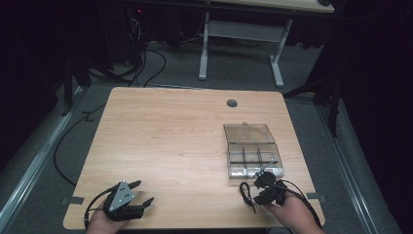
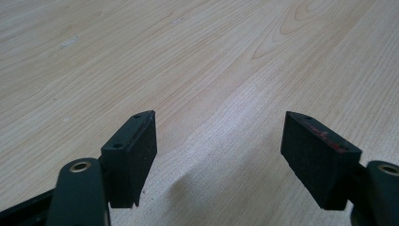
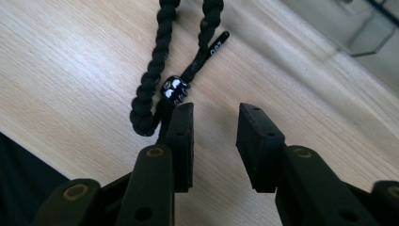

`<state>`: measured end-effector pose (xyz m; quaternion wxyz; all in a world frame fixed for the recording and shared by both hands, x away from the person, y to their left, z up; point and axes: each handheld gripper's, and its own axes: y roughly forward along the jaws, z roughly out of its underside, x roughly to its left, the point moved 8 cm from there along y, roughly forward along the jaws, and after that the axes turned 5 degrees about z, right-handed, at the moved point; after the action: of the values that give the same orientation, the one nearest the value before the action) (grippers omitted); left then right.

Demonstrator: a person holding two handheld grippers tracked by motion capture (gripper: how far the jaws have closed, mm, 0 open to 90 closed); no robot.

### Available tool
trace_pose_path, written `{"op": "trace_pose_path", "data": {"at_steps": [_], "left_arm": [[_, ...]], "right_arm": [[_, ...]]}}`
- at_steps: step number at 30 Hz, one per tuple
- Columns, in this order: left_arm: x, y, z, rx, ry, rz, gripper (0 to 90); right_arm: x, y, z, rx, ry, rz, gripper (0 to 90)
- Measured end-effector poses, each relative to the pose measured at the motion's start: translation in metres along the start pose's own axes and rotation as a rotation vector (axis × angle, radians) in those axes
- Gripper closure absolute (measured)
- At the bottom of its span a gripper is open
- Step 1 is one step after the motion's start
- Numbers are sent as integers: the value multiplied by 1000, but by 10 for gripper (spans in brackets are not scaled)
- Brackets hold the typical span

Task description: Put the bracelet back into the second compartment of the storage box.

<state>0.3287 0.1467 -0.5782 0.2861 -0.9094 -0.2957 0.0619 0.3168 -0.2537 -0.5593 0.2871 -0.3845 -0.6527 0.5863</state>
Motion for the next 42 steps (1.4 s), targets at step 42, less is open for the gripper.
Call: {"op": "trace_pose_path", "data": {"at_steps": [42], "left_arm": [[0,0,0,2,2,4,280]], "right_arm": [[13,12,-26,-1,-69,15,716]]}}
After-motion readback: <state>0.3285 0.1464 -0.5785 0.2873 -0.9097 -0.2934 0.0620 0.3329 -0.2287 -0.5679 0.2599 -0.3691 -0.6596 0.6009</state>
